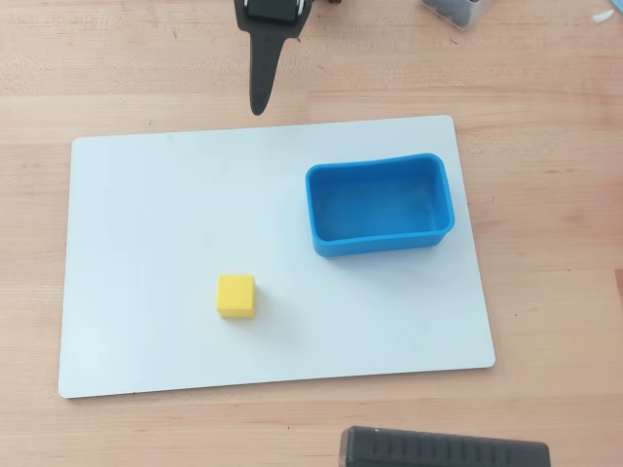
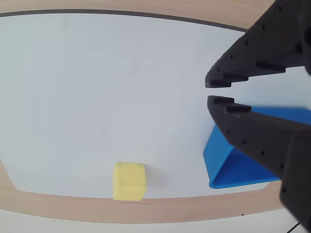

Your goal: Pick up yellow cube and drop it in the blue rectangular bin

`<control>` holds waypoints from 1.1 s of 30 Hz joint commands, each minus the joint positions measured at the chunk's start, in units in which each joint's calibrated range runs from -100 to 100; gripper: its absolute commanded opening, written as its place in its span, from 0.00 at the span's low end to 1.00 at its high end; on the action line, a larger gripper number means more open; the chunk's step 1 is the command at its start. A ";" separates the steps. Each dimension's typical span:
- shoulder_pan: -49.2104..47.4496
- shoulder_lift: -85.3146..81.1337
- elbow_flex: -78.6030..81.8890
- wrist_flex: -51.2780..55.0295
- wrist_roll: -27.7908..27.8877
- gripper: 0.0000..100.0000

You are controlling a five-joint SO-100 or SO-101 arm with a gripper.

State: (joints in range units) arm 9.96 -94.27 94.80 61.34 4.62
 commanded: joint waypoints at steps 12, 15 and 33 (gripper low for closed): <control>3.16 -2.10 -1.08 -1.97 0.68 0.00; 2.56 1.33 -8.62 -1.72 1.76 0.00; 1.45 73.05 -63.17 -4.53 3.91 0.00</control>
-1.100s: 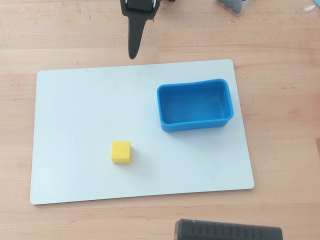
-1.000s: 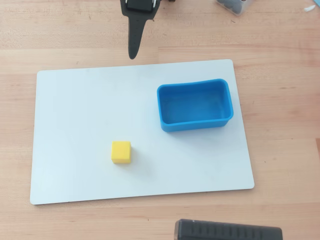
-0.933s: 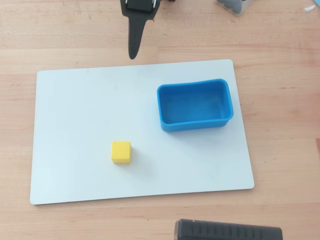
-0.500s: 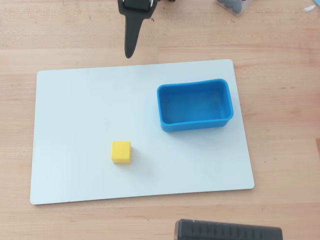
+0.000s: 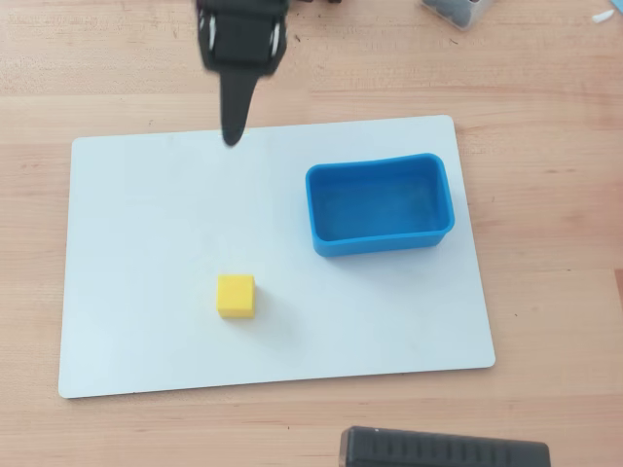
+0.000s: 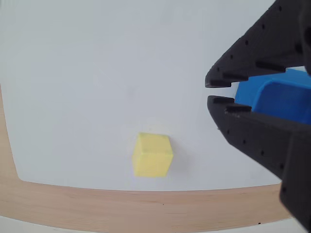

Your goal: Pick up yellow cube and drop it in the blue rectangular bin

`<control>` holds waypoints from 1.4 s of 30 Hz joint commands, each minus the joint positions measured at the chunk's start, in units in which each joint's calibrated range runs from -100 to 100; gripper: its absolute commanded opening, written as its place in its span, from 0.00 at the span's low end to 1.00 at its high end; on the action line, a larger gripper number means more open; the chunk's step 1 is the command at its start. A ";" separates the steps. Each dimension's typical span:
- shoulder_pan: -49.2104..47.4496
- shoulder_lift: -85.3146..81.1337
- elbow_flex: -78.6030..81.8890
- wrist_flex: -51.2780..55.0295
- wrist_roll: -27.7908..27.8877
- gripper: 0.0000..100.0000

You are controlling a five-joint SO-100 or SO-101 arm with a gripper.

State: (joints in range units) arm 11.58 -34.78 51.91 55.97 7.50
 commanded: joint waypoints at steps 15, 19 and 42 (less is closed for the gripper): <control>-4.38 44.58 -59.91 14.38 0.00 0.00; -5.24 48.67 -66.19 16.36 -0.49 0.00; -5.84 69.38 -92.00 31.56 -3.17 0.21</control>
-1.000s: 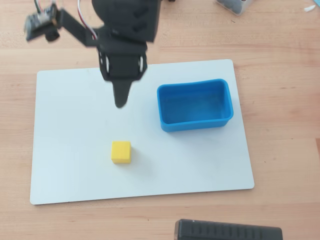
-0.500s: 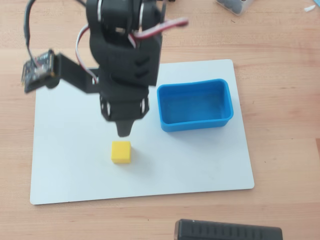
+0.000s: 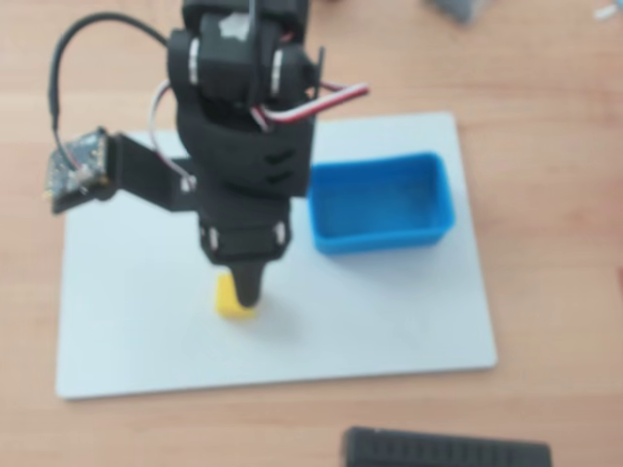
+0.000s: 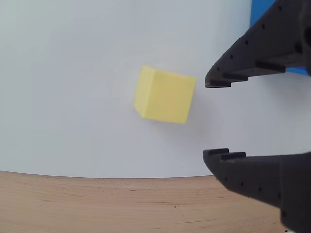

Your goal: Pick up yellow cube and drop it in the blue rectangular bin

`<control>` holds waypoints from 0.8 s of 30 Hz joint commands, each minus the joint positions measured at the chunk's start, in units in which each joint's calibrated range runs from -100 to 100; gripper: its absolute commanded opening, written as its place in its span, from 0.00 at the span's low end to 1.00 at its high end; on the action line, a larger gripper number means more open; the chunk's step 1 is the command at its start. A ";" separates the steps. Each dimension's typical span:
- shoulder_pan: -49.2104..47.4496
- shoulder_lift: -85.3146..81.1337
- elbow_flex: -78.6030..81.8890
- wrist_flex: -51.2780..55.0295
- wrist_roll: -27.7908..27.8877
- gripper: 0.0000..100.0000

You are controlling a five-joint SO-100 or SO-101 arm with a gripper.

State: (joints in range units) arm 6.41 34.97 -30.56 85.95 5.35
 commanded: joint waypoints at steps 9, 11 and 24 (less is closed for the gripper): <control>1.40 17.38 -35.80 13.97 -1.17 0.24; 1.40 17.29 -36.26 13.97 -1.17 0.24; 1.57 17.47 -29.17 14.05 -2.34 0.22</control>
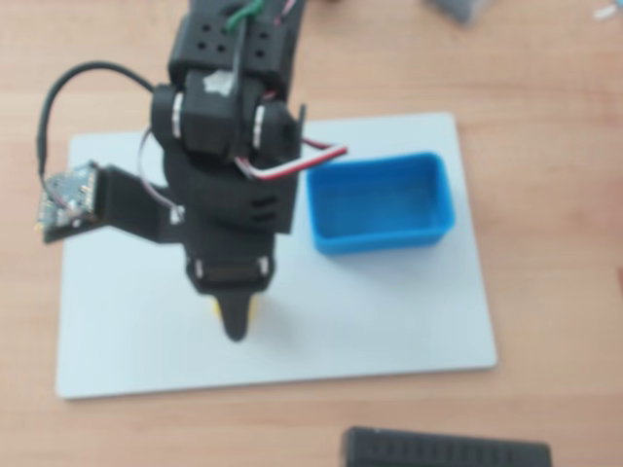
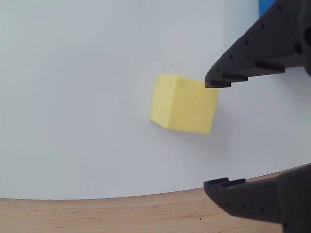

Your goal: Pick up yellow cube and drop it in the blue rectangular bin

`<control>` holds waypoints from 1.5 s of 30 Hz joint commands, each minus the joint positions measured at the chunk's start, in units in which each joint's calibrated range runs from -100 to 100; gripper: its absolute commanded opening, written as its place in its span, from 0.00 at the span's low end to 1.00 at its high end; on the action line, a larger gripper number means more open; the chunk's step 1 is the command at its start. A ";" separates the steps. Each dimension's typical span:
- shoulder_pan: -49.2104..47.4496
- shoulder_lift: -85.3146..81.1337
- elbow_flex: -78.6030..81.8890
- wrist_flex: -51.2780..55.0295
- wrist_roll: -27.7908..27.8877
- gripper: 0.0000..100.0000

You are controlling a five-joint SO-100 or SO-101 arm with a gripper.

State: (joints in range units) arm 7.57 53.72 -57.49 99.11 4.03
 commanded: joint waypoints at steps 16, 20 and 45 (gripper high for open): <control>2.21 1.32 1.58 0.89 -1.42 0.20; 1.69 1.97 1.58 0.89 -1.37 0.19; -7.65 -27.66 15.58 0.89 -2.54 0.04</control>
State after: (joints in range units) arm 4.09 48.36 -46.34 99.11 2.71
